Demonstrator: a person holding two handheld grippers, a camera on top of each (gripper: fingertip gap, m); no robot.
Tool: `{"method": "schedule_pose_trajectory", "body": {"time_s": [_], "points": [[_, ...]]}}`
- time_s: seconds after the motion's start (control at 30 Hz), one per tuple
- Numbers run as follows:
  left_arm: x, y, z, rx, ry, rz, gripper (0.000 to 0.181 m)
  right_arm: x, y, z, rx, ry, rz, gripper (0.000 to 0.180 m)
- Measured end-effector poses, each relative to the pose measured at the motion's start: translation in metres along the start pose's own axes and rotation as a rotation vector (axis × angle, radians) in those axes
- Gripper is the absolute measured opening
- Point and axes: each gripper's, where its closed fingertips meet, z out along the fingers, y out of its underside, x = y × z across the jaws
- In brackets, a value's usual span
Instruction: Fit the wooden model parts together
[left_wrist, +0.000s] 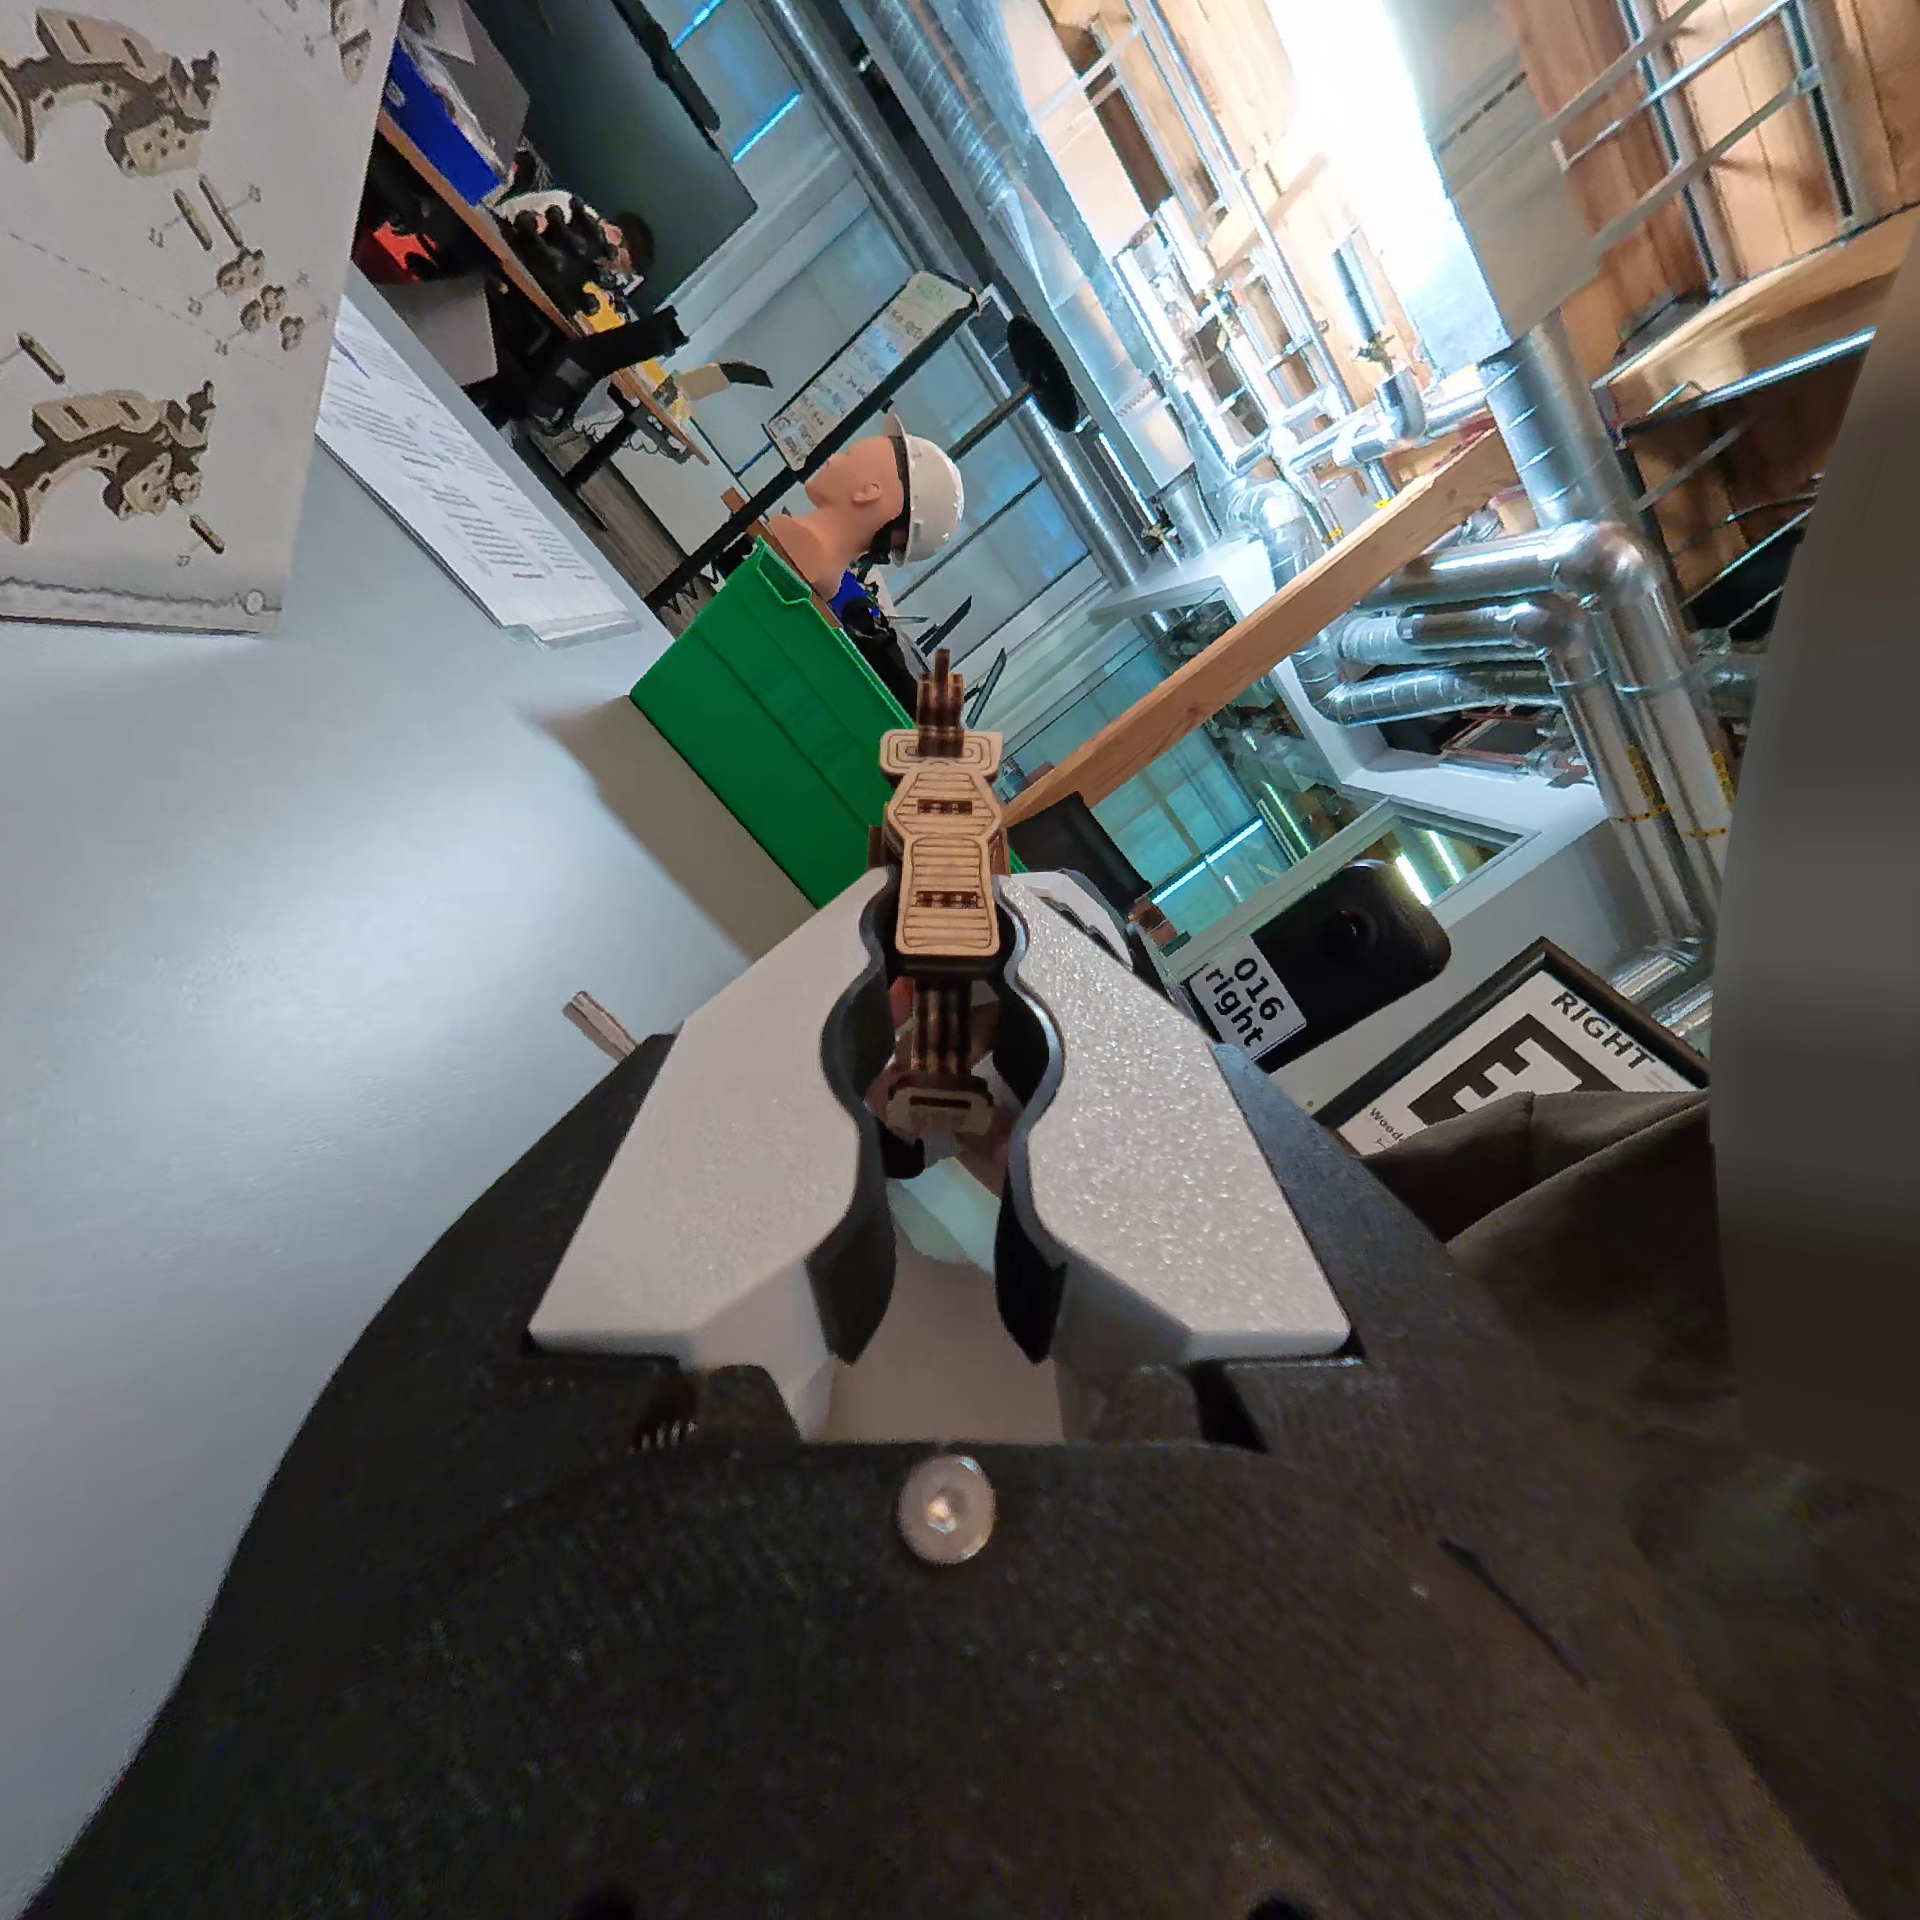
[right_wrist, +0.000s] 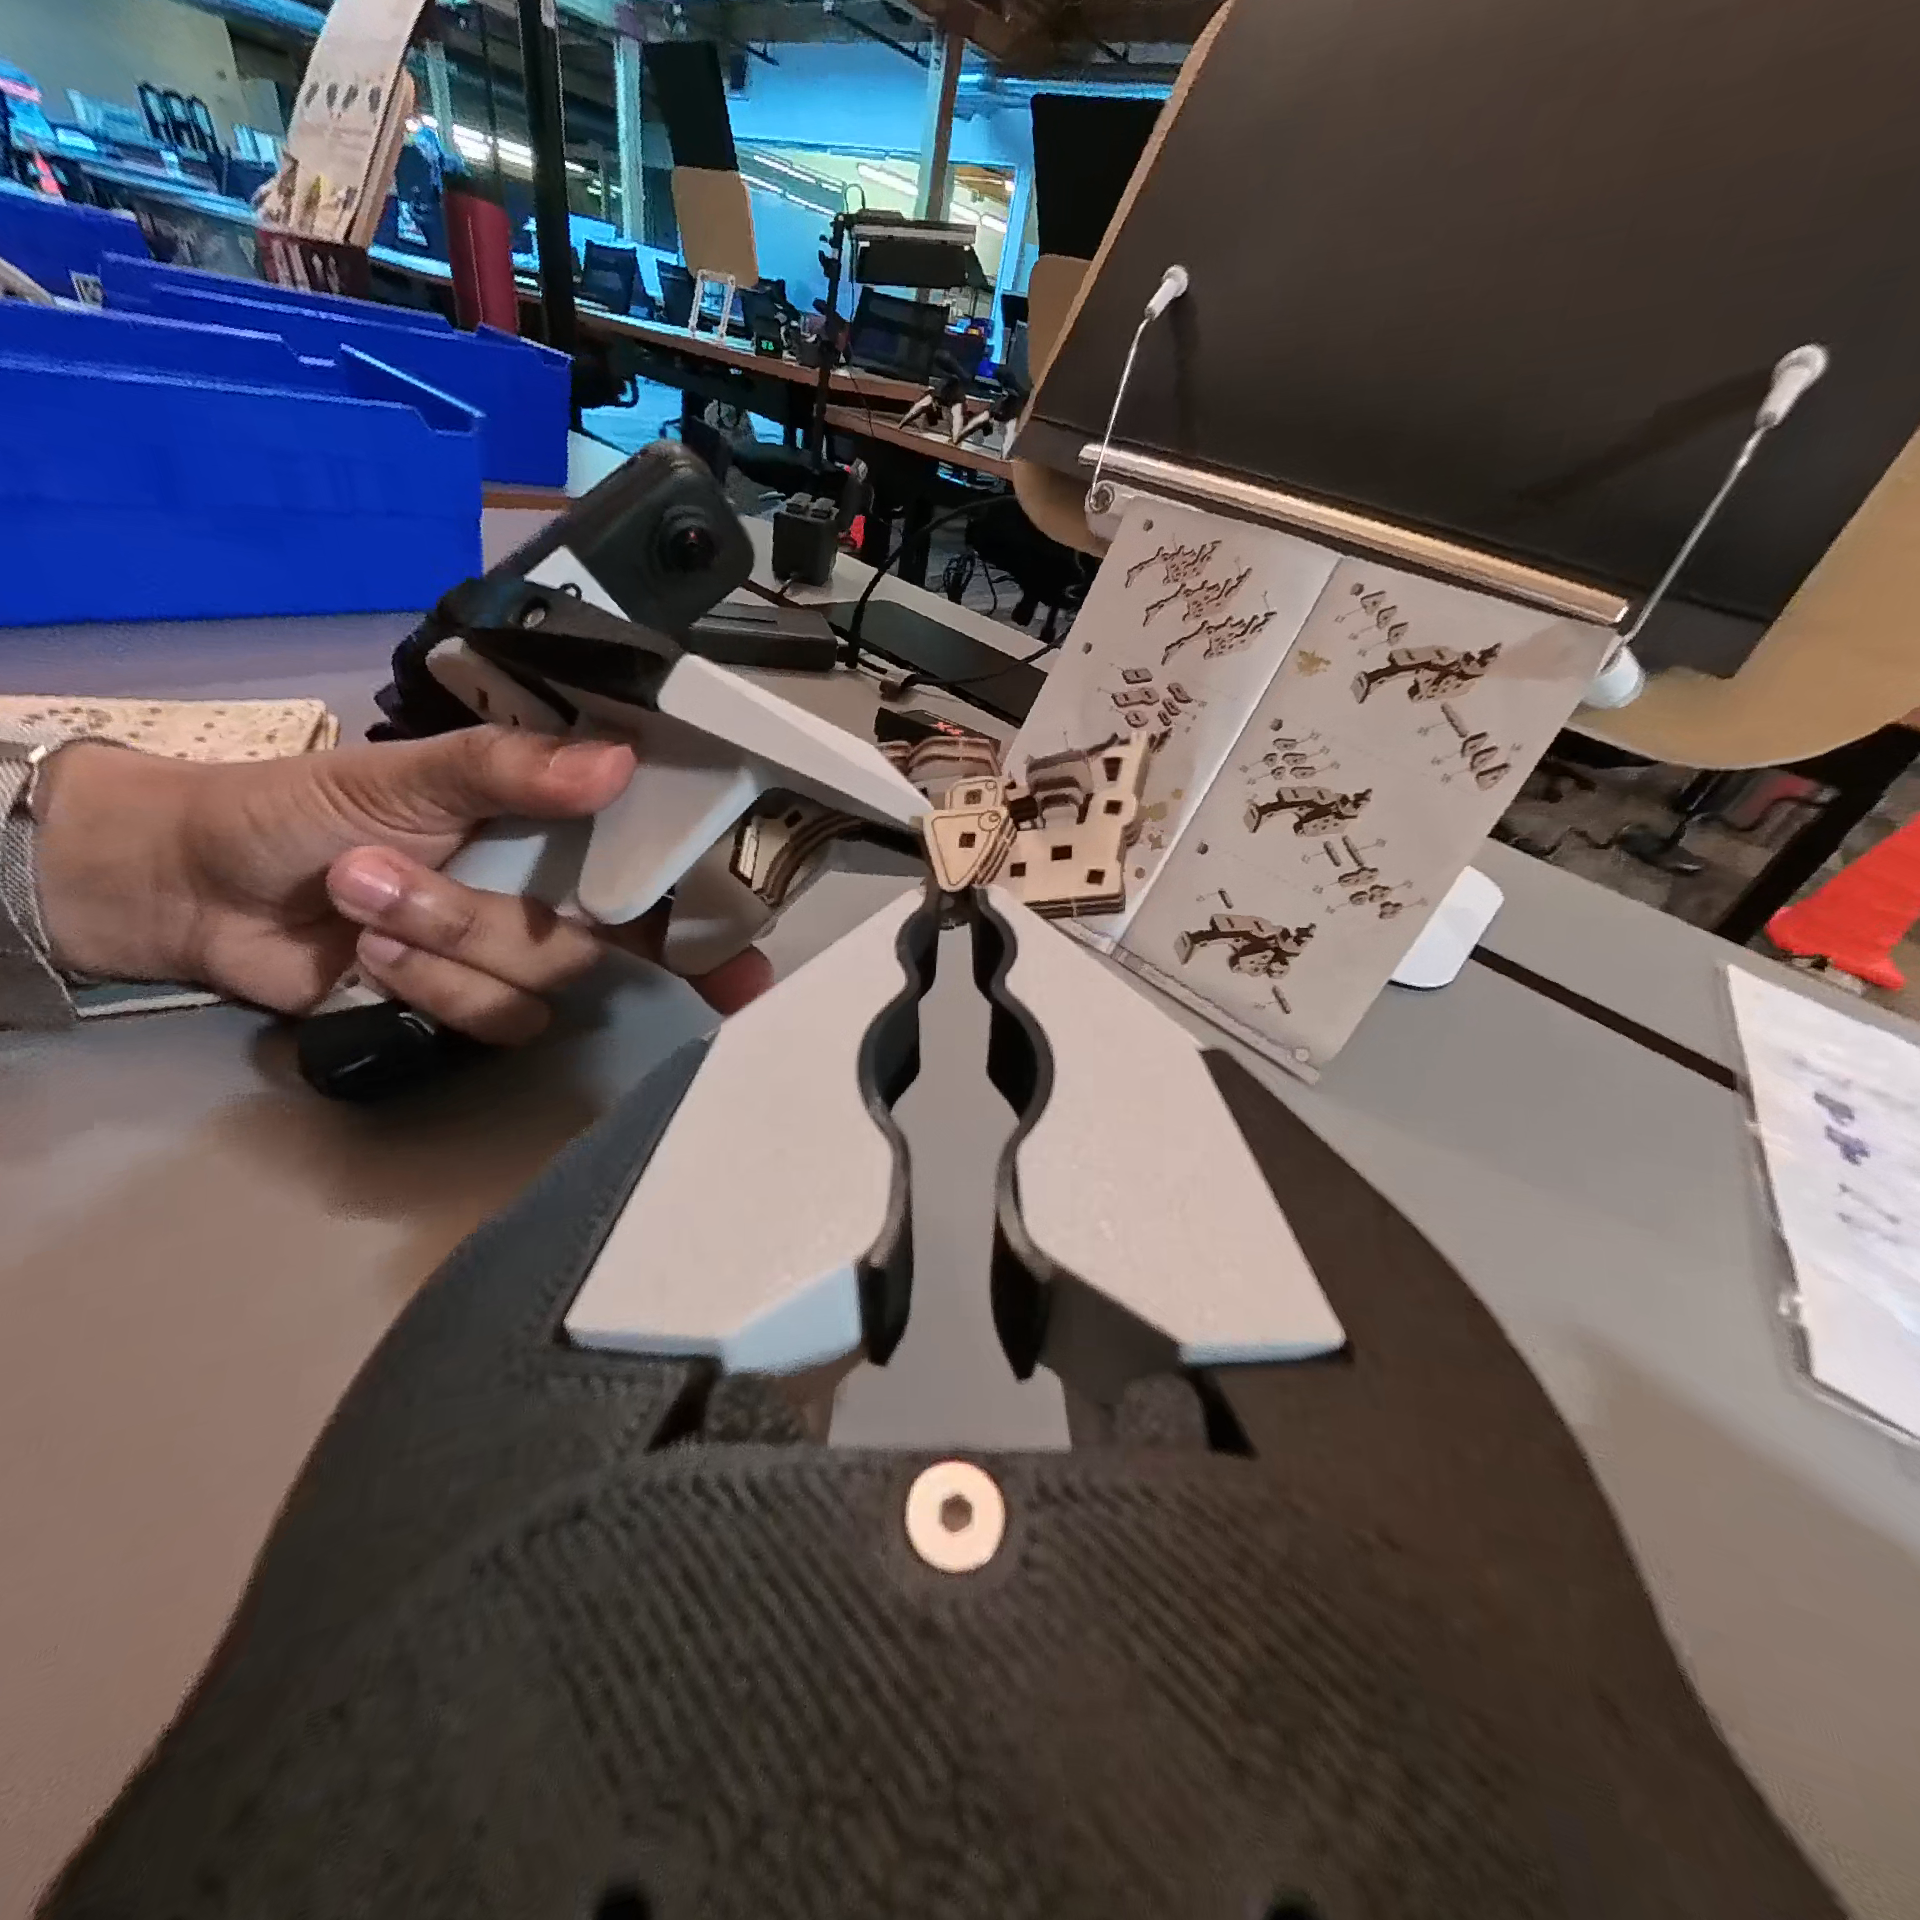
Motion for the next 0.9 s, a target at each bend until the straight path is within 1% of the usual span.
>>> {"method": "schedule_pose_trajectory", "body": {"time_s": [0.03,0.6,0.9], "points": [[0.0001,-0.0001,0.0,0.002,-0.001,0.004,0.012,0.0,-0.0003,0.0,0.0,-0.003,0.019,0.004],[0.0003,-0.0008,-0.0002,0.019,-0.029,0.053,0.012,-0.0004,-0.0007,0.0013,-0.006,-0.008,0.103,0.004],[0.0028,-0.0012,-0.0007,0.005,0.014,0.007,0.011,-0.0028,-0.0037,0.0001,0.016,-0.017,0.082,0.009]]}}
